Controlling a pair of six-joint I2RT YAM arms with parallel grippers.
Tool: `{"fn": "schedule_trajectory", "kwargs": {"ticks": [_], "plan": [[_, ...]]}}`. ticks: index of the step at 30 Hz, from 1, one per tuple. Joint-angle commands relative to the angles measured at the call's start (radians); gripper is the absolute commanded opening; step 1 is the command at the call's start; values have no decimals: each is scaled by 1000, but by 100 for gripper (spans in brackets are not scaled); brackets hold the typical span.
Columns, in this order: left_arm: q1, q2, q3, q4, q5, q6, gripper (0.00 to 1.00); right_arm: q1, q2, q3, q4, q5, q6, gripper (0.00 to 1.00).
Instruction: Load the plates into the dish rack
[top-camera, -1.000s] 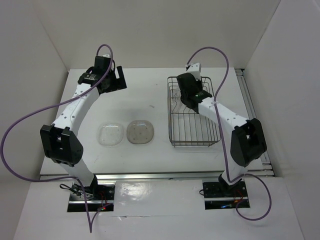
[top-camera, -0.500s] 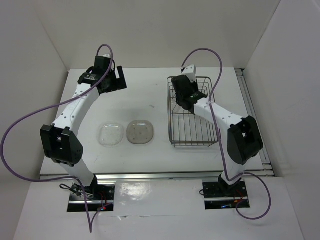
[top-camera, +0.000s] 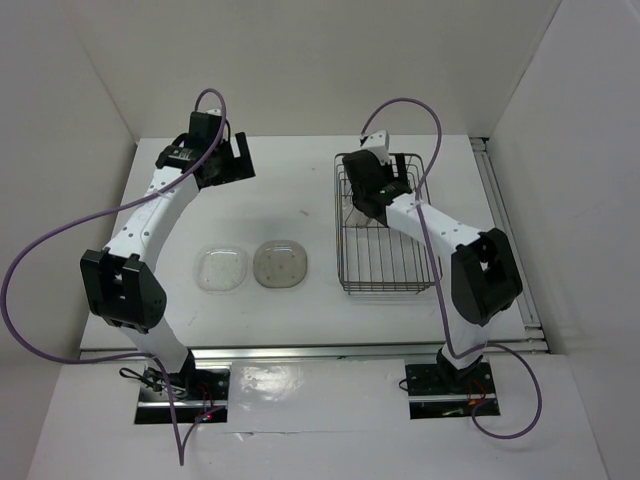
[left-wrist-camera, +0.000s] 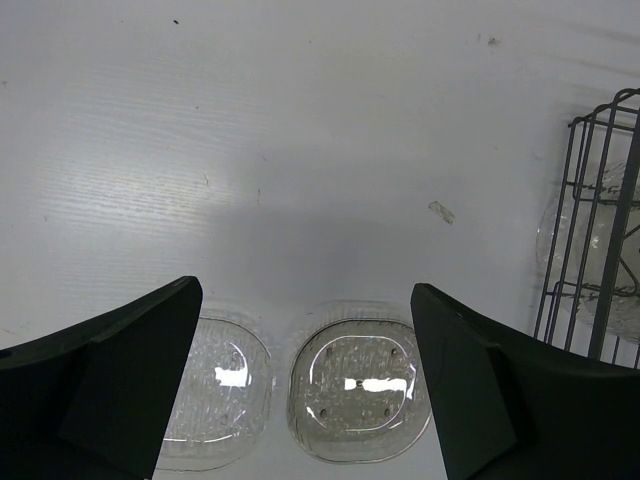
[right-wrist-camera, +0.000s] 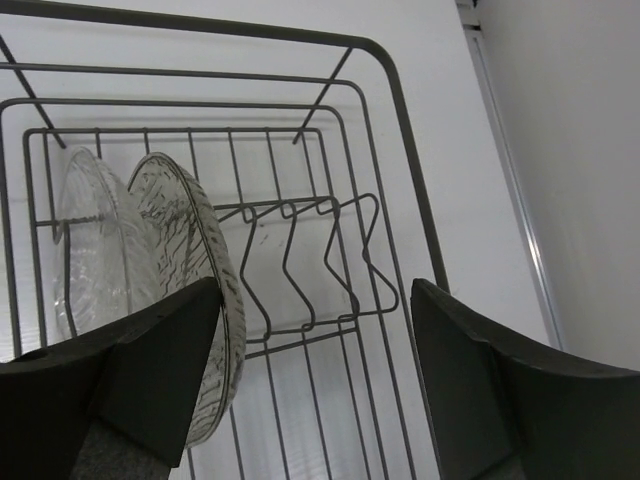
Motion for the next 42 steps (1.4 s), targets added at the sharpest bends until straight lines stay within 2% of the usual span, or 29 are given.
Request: {"fn": "schedule_trajectory", "kwargs": {"ticks": [1, 4, 9, 11, 13, 16, 19, 23, 27, 32, 39, 42], "plan": [[5, 0, 42, 5, 11, 11, 100, -26, 5, 64, 10, -50, 35, 84], [5, 0, 42, 5, 22, 11, 100, -47, -36, 44, 28, -146, 57, 91], [5, 0, 42, 15, 31, 11, 100, -108, -142, 32, 42, -273, 109, 94], [5, 0, 33, 15, 31, 11, 100, -150, -191, 17, 65, -430, 130, 100], [5, 0, 22, 15, -11, 11, 100, -170, -274, -14, 77, -563, 155, 100], [17, 10, 13, -40, -22, -35, 100, -170, -370, -23, 71, -645, 186, 100], [39, -20, -56, -80, -10, -78, 100, -159, -438, -23, -4, -708, 204, 100], [112, -138, -205, -93, 30, -106, 100, -119, -522, -83, -4, -841, 204, 100], [172, -229, -338, -145, 40, -140, 100, -110, -570, -129, -1, -938, 204, 100], [172, -298, -466, -185, -5, -179, 100, -78, -608, -189, 43, -1021, 186, 100], [182, -283, -542, -197, -10, -86, 100, -58, -627, -210, 63, -1092, 157, 100], [225, -274, -570, -186, 0, -29, 100, -58, -636, -210, 63, -1106, 157, 100]]}}
